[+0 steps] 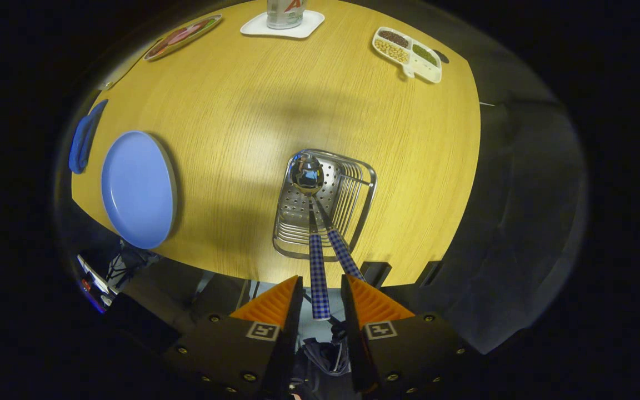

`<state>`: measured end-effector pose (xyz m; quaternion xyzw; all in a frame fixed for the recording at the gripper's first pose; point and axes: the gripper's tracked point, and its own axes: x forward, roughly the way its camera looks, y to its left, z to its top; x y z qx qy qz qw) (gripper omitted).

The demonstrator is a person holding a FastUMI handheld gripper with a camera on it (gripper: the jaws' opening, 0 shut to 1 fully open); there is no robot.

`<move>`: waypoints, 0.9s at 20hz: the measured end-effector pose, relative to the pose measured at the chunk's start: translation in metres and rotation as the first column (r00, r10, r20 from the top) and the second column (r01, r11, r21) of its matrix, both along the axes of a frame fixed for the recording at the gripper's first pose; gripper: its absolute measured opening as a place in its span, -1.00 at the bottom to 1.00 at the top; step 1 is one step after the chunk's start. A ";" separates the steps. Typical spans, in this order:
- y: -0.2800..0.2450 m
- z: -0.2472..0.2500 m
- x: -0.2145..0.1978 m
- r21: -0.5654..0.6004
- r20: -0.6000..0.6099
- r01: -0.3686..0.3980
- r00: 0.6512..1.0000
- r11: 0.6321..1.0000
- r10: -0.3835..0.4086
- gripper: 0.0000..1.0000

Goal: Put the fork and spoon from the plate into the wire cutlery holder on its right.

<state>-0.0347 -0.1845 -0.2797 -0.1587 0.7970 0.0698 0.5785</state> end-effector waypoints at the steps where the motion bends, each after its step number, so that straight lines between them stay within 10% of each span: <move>1: 0.004 0.005 0.004 0.013 0.043 0.022 0.999 1.000 -0.022 -0.09; 2: 0.006 0.012 0.008 0.018 0.087 0.036 0.995 0.999 -0.038 0.08; 3: 0.008 0.015 0.010 0.030 0.125 0.050 0.991 0.998 -0.053 1.00; 12: 0.055 0.055 -0.008 0.171 0.351 0.109 0.922 0.979 -0.164 0.93; 18: 0.094 0.104 0.021 0.316 0.648 0.044 0.719 0.948 -0.249 0.93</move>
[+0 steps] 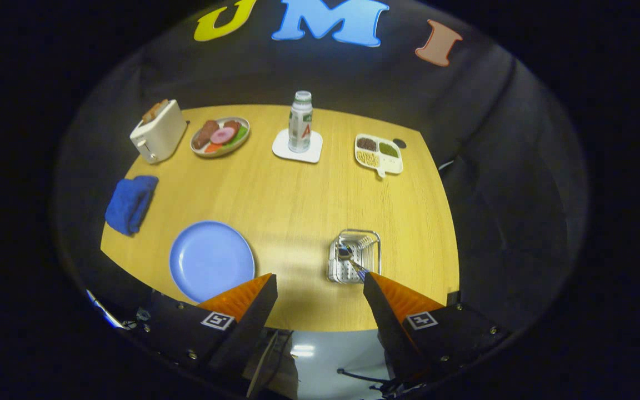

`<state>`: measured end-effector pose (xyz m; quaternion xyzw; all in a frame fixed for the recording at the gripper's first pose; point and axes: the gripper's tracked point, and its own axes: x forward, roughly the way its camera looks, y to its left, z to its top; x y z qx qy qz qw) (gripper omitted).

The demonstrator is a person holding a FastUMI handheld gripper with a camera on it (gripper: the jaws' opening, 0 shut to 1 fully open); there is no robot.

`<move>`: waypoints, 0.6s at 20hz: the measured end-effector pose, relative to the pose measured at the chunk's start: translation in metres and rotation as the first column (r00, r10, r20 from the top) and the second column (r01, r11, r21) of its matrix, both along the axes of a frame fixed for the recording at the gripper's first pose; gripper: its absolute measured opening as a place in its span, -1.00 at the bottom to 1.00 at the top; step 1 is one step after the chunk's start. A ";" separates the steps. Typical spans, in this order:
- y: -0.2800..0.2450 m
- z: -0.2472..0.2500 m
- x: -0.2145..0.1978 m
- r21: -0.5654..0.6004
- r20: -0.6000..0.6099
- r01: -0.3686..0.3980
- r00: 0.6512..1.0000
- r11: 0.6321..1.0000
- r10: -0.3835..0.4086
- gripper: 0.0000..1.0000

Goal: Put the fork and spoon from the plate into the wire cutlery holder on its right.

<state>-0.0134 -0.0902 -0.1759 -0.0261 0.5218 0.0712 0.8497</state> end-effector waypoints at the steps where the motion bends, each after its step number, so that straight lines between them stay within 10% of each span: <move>1: 0.006 0.008 0.003 0.032 0.056 0.016 0.998 0.999 -0.018 0.93; 7: 0.034 0.066 0.024 0.089 0.439 -0.018 0.898 0.996 -0.023 0.92; 12: 0.059 0.082 0.025 0.154 0.527 -0.030 0.848 0.988 -0.056 0.93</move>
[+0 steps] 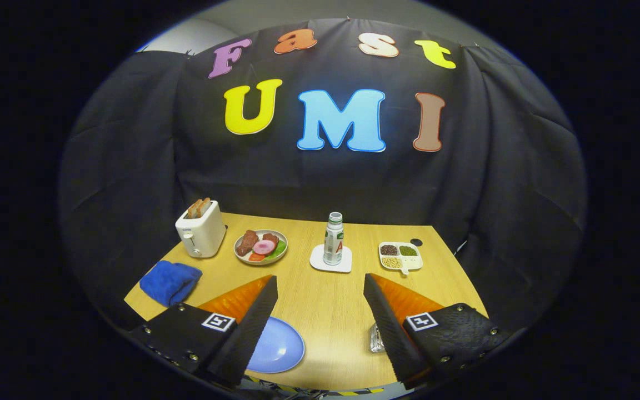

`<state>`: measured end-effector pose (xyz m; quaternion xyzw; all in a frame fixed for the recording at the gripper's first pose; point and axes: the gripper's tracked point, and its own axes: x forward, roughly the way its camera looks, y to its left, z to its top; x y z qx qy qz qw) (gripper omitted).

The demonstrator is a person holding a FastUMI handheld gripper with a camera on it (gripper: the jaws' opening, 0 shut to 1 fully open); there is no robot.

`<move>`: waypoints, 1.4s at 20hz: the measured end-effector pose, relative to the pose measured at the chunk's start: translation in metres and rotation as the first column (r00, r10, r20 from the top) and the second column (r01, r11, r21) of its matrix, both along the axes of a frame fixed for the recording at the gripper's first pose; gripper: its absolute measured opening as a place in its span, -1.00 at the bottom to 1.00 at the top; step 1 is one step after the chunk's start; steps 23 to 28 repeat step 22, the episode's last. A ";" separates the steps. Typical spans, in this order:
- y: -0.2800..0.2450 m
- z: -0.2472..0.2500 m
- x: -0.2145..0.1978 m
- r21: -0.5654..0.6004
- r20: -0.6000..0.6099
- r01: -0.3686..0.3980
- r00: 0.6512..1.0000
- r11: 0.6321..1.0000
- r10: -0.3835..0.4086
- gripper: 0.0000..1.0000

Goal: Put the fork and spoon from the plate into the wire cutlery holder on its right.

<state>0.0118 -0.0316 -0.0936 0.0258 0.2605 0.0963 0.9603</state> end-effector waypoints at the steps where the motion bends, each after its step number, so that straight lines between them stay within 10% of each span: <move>1: 0.002 0.006 0.001 0.002 0.029 0.008 1.000 1.000 -0.008 0.92; 5: 0.009 0.038 0.007 -0.015 0.190 0.071 0.979 0.997 -0.067 0.92; 9: 0.046 0.086 0.010 -0.006 0.404 -0.019 0.915 1.000 0.020 0.92; 28: 0.105 0.086 -0.007 0.026 0.374 -0.073 0.925 0.997 0.058 0.91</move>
